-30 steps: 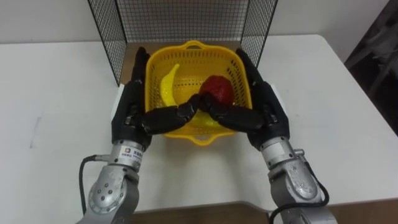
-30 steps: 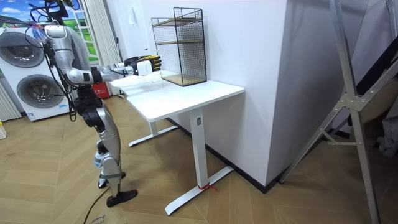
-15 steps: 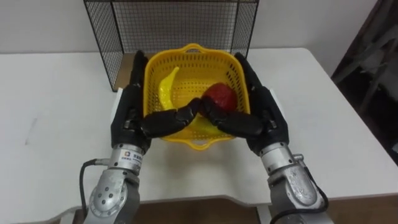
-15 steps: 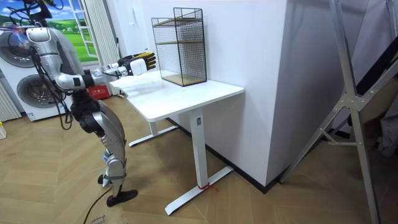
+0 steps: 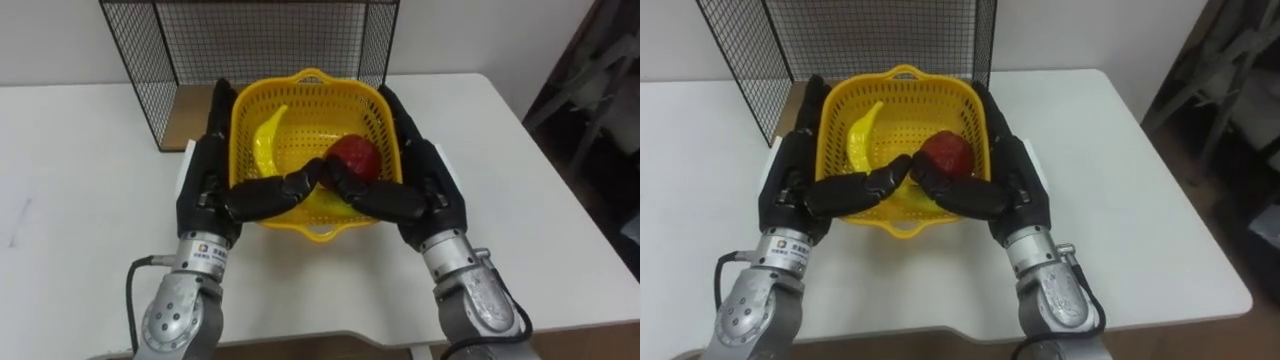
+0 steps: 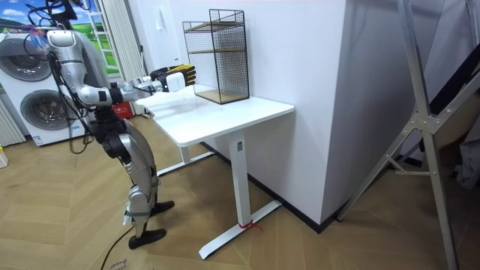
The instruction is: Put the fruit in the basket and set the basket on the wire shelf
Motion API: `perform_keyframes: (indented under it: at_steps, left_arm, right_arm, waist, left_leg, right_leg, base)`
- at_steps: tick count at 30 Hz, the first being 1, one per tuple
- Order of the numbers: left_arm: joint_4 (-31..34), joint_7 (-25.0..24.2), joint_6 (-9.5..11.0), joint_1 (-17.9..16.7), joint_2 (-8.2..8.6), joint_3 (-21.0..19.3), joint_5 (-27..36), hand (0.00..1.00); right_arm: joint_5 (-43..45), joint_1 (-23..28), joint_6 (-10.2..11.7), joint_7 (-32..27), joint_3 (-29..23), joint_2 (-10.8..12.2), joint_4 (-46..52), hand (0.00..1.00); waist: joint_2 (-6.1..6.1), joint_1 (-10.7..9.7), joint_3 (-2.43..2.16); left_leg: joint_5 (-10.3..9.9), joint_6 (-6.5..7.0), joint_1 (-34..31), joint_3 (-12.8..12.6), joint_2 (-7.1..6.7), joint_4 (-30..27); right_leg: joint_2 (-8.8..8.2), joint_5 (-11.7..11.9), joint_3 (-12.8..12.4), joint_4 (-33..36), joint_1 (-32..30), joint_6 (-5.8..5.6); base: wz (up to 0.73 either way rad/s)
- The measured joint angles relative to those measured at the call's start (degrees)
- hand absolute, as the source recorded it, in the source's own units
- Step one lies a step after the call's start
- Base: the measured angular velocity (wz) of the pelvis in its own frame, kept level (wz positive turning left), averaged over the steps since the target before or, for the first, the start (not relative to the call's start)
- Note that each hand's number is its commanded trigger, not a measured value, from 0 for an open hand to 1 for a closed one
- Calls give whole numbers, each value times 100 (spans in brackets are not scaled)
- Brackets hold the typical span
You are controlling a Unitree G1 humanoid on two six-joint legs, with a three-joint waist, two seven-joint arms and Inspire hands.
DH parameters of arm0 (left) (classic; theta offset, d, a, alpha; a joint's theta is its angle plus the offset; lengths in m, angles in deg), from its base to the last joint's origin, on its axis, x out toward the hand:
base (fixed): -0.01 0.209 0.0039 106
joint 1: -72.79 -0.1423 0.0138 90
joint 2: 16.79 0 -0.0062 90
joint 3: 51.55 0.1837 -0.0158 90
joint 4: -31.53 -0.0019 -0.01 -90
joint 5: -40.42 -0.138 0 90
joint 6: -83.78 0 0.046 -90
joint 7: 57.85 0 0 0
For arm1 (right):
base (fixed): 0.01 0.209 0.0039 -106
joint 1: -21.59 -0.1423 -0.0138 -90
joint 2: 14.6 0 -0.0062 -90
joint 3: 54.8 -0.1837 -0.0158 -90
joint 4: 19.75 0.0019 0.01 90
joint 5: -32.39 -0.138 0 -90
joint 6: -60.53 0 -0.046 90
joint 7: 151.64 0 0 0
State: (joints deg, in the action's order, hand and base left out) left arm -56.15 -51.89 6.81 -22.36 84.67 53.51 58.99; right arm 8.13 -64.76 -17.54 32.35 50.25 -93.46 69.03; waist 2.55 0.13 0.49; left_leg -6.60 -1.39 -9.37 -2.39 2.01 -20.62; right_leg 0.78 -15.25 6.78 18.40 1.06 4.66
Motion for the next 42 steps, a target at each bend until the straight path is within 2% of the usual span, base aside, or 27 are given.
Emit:
perform_keyframes:
  at_steps: [8,12,16,19,21,24,25,27,30,31,32,33,35,38,42]
  left_arm:
    - [103,7,25,7,-18,-5,15,0]
    - [102,4,25,48,3,-29,117,0]
    - [96,2,26,58,90,-26,115,0]
    - [84,-21,25,55,114,-26,112,0]
    - [53,-44,25,56,114,-33,124,0]
    - [25,-51,23,55,107,-33,228,0]
    - [26,-48,22,56,112,-38,229,0]
    - [27,-22,23,56,113,-40,213,0]
    - [41,17,23,58,110,-46,221,0]
    - [42,25,24,62,111,-51,221,0]
    - [41,64,23,68,111,-78,227,0]
    - [33,83,20,69,118,-72,229,0]
    - [46,90,17,68,109,-62,219,0]
    - [48,90,16,67,102,-68,217,0]
    - [47,91,10,67,70,-67,218,0]
  right_arm:
    - [32,-7,0,32,-15,1,151,0]
    - [37,-25,0,29,-14,8,151,0]
    - [39,-32,-2,29,-49,10,156,0]
    - [37,-27,-1,30,-64,11,156,0]
    - [37,-33,1,22,-64,2,144,0]
    - [36,-33,1,-33,-28,13,135,0]
    - [35,-37,2,-48,-17,14,135,0]
    - [27,-38,2,-62,-7,30,109,0]
    - [43,-43,2,-65,-17,50,105,0]
    - [56,-59,1,-65,-26,48,97,0]
    - [92,-123,-6,-66,-40,83,55,0]
    - [156,-152,-7,-73,-23,120,-5,0]
    - [199,-176,-8,-92,-28,128,-36,0]
    - [204,-240,-10,-93,-19,125,-46,0]
    - [204,-235,-26,-93,-12,121,-54,0]
  waist:
    - [-39,27,10]
    - [-76,17,62]
    - [-77,18,72]
    - [-61,16,80]
    - [-59,31,80]
    - [-40,59,89]
    - [-50,162,87]
    - [-72,204,86]
    - [-84,189,88]
    - [-81,197,86]
    - [-89,188,92]
    - [-98,179,90]
    - [-121,187,68]
    - [-128,181,67]
    - [-119,175,64]
  left_leg:
    - [-20,17,63,11,-115,94]
    - [-34,18,202,4,-150,123]
    - [-112,54,181,-44,-179,102]
    - [-209,144,189,-78,-273,-11]
    - [-317,263,228,-205,-394,-120]
    - [-447,396,312,-308,-488,-132]
    - [-529,458,319,-378,-500,-147]
    - [-674,565,322,-411,-488,-297]
    - [-711,653,386,-308,-493,-294]
    - [-705,665,382,-301,-491,-282]
    - [-690,688,364,-293,-486,-275]
    - [-694,702,359,-285,-488,-256]
    - [-688,708,380,-270,-481,-186]
    - [-634,701,375,-215,-468,-73]
    - [-584,698,380,-212,-465,36]
  right_leg:
    - [-101,-14,18,-189,145,-27]
    - [-141,-46,30,-166,271,-79]
    - [-186,-171,35,-108,205,-75]
    - [-314,-328,94,102,195,-160]
    - [-489,-495,113,372,184,-275]
    - [-665,-607,122,648,174,-420]
    - [-692,-614,132,856,124,-460]
    - [-771,-501,281,1354,-47,-640]
    - [-728,-385,193,1327,-130,-765]
    - [-694,-406,115,1155,-133,-762]
    - [-638,-360,49,691,-158,-743]
    - [-570,-97,70,400,-182,-690]
    - [-547,9,127,269,-108,-699]
    - [-483,164,154,-40,13,-690]
    - [-463,260,188,-262,100,-678]
  base:
    - [3]
    - [0]
    - [0]
    - [10]
    - [12]
    - [1]
    - [-21]
    - [-12]
    - [1]
    - [-4]
    - [4]
    - [13]
    - [5]
    - [3]
    - [1]
